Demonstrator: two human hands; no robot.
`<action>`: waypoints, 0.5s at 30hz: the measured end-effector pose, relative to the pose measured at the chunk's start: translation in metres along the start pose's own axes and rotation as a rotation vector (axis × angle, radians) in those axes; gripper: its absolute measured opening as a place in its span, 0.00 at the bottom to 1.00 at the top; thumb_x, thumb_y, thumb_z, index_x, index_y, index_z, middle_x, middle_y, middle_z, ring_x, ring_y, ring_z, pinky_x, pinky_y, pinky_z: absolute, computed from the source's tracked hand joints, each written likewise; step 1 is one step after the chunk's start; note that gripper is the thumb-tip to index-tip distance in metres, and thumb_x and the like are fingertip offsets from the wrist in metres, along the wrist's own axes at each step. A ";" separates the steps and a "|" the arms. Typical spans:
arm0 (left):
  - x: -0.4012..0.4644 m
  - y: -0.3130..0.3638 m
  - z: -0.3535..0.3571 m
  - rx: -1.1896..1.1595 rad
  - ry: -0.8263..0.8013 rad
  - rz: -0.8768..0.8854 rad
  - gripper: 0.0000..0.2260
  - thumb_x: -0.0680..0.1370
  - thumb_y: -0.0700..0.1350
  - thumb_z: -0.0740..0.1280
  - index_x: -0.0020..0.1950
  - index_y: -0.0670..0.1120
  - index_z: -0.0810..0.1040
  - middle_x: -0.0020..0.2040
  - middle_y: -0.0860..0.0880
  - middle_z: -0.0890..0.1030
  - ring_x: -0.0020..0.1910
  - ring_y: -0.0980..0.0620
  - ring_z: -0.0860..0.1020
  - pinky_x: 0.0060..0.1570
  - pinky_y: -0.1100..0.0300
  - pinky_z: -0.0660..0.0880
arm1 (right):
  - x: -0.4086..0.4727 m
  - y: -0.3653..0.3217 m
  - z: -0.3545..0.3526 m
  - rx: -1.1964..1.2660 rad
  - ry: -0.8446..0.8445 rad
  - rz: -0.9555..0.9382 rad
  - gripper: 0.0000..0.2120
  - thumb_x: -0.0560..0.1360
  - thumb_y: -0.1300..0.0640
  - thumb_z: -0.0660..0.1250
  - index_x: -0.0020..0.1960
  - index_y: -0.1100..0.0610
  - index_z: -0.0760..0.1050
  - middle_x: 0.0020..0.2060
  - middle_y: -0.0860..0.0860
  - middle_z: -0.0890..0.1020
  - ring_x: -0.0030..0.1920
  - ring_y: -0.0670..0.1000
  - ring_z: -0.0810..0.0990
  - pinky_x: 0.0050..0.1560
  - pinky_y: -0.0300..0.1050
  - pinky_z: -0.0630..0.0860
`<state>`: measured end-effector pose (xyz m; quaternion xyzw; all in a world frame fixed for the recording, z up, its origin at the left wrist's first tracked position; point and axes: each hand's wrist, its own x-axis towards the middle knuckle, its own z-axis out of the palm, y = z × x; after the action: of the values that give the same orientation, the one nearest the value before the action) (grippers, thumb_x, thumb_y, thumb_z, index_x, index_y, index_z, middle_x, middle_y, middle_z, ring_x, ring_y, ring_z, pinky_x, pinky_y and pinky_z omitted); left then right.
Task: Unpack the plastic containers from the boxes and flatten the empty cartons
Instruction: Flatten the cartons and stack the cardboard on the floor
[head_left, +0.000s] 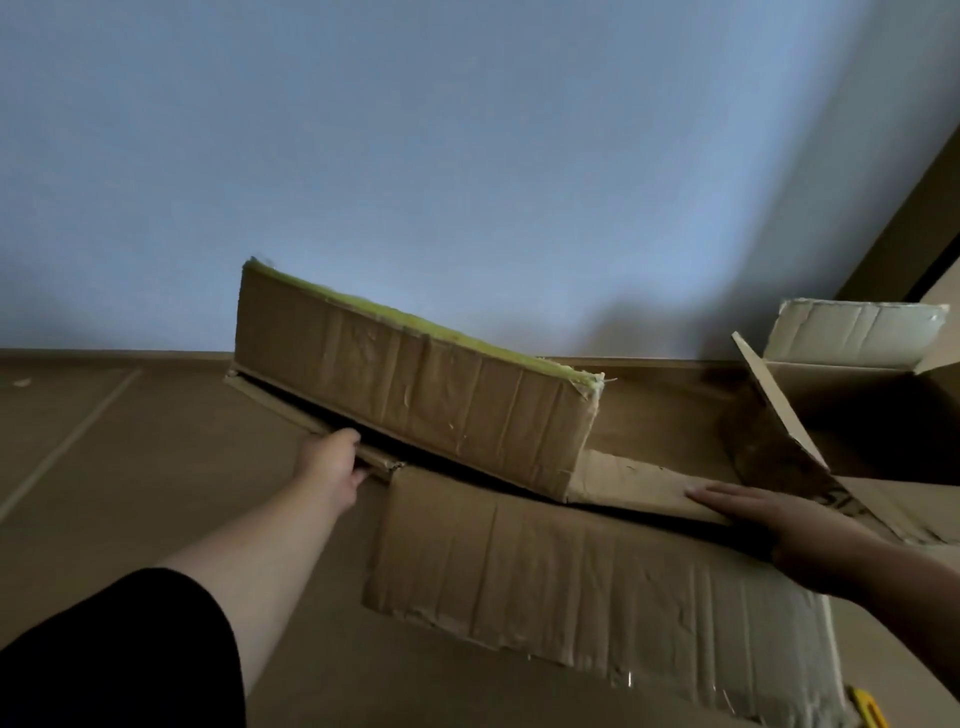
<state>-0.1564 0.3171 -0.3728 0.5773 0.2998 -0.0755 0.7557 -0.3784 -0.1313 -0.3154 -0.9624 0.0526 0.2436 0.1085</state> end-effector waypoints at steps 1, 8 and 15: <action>0.003 -0.002 0.000 -0.021 -0.013 -0.010 0.16 0.79 0.36 0.63 0.66 0.41 0.75 0.60 0.41 0.79 0.48 0.46 0.79 0.34 0.54 0.76 | 0.002 0.003 0.001 -0.012 0.016 -0.004 0.44 0.77 0.68 0.59 0.64 0.20 0.48 0.75 0.32 0.51 0.78 0.48 0.53 0.76 0.52 0.56; 0.007 -0.020 -0.003 -0.003 -0.148 -0.209 0.05 0.81 0.34 0.59 0.50 0.41 0.74 0.59 0.41 0.77 0.67 0.44 0.73 0.59 0.49 0.72 | 0.020 0.027 0.036 -0.052 0.083 0.009 0.47 0.77 0.69 0.60 0.68 0.20 0.42 0.78 0.37 0.48 0.75 0.42 0.41 0.78 0.54 0.49; 0.024 -0.044 -0.035 0.143 -0.134 -0.300 0.06 0.82 0.34 0.59 0.47 0.40 0.73 0.52 0.40 0.78 0.69 0.42 0.72 0.59 0.47 0.73 | 0.038 0.028 0.061 -0.087 -0.076 -0.058 0.40 0.81 0.61 0.58 0.71 0.25 0.38 0.78 0.38 0.45 0.78 0.47 0.41 0.78 0.56 0.48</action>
<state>-0.1699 0.3405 -0.4272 0.5721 0.3254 -0.2471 0.7112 -0.3770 -0.1463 -0.3912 -0.9573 0.0101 0.2790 0.0754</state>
